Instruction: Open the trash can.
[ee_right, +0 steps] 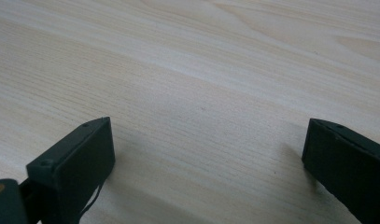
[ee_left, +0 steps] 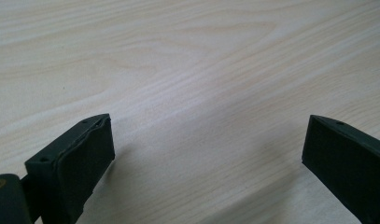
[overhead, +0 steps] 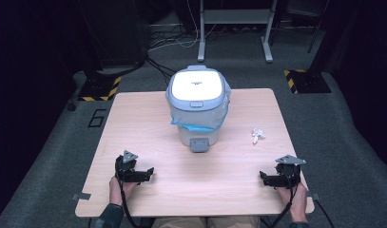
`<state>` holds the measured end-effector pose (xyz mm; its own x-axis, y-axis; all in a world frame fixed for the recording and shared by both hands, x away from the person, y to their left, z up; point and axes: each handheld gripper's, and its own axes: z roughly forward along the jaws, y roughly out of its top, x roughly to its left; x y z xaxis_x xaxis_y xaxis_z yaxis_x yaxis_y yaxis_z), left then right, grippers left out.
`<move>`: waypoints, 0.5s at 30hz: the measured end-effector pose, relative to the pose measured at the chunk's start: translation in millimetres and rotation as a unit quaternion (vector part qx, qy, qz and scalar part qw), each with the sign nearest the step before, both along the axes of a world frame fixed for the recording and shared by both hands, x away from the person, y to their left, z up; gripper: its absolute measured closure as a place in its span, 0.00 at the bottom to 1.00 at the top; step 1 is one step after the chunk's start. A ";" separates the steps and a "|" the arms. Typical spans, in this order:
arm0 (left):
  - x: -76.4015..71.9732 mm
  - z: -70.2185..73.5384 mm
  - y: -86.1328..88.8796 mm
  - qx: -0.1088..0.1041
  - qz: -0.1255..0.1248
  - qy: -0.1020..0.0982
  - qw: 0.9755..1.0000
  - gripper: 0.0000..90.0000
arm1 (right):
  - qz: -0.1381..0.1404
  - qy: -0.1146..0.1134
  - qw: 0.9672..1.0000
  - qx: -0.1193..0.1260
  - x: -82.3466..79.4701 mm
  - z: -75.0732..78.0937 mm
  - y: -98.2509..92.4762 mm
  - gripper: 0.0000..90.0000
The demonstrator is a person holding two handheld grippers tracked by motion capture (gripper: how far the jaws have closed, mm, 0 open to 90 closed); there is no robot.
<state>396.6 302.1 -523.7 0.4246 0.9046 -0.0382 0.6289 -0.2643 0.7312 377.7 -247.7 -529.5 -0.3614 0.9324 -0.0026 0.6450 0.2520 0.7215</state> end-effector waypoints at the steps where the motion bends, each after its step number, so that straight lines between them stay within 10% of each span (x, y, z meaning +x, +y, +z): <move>1: 0.2 1.7 -1.4 -0.002 -0.003 -0.001 1.000 0.02 | 0.000 0.000 1.000 0.000 0.0 0.0 0.0 0.02; 15: 3.5 26.4 -14.5 -0.007 -0.032 -0.018 0.999 0.00 | 0.000 0.000 1.000 0.001 0.0 0.1 0.2 0.02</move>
